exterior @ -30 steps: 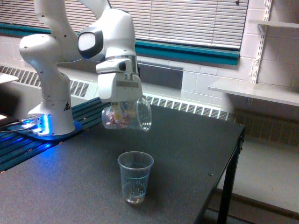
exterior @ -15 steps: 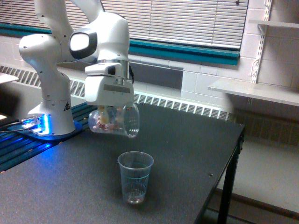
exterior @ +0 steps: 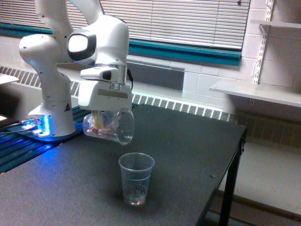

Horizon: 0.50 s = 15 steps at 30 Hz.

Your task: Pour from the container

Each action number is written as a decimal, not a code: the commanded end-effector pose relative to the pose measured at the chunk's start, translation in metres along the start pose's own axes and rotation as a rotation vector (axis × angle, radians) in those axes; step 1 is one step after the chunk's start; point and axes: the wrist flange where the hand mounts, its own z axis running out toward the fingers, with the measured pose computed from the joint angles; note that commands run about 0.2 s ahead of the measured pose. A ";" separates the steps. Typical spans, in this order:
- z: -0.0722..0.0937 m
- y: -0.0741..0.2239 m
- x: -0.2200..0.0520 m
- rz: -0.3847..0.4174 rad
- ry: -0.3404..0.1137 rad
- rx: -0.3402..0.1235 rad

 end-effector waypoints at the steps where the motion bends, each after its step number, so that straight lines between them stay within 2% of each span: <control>1: 0.004 -0.002 0.000 0.008 -0.013 -0.030; 15: 0.012 -0.008 -0.002 -0.025 -0.037 -0.090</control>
